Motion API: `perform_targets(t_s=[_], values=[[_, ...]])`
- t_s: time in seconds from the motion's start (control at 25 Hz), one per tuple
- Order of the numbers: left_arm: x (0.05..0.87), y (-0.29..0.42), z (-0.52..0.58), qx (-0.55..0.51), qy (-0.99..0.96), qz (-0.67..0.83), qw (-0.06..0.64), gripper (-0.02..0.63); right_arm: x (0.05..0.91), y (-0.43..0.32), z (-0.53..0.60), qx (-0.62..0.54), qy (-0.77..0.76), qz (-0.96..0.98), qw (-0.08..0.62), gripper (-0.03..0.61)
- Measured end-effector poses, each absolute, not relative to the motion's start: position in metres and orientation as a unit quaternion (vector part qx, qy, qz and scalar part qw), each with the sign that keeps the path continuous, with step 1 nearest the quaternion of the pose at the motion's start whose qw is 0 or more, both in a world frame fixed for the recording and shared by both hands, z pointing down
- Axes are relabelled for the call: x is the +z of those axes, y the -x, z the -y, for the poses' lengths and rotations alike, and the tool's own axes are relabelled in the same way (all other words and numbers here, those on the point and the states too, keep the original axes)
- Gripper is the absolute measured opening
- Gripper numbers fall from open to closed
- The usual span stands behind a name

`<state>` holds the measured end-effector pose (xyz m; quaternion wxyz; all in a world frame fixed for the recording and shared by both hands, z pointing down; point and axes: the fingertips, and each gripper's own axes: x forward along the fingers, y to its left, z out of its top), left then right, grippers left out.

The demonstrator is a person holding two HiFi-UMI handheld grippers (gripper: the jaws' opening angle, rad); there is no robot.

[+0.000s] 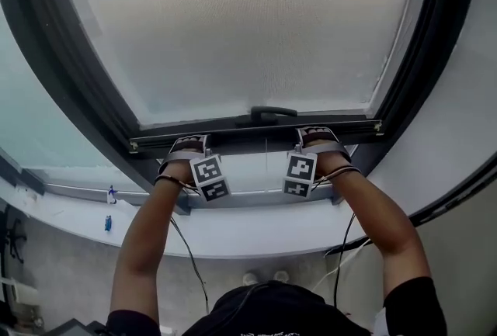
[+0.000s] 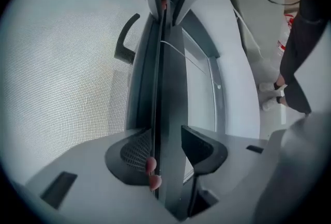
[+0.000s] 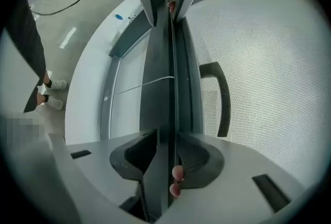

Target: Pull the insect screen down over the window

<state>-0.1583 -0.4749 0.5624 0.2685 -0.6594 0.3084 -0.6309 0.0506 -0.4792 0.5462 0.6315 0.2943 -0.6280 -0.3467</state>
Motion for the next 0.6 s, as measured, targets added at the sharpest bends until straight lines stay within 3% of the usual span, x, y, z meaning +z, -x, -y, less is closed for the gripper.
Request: perform_targets(t_s=[0.4, 0.6], values=[[0.552, 0.15, 0.471, -0.6, 0.684, -0.33, 0.252, 0.183, 0.543, -0.049, 0.48, -0.352, -0.297, 0.63, 0.624, 0.124], [0.53, 0.152, 0.465, -0.539, 0.708, -0.388, 0.241, 0.183, 0.532, -0.05, 0.475, -0.36, -0.335, 0.654, 0.575, 0.124]])
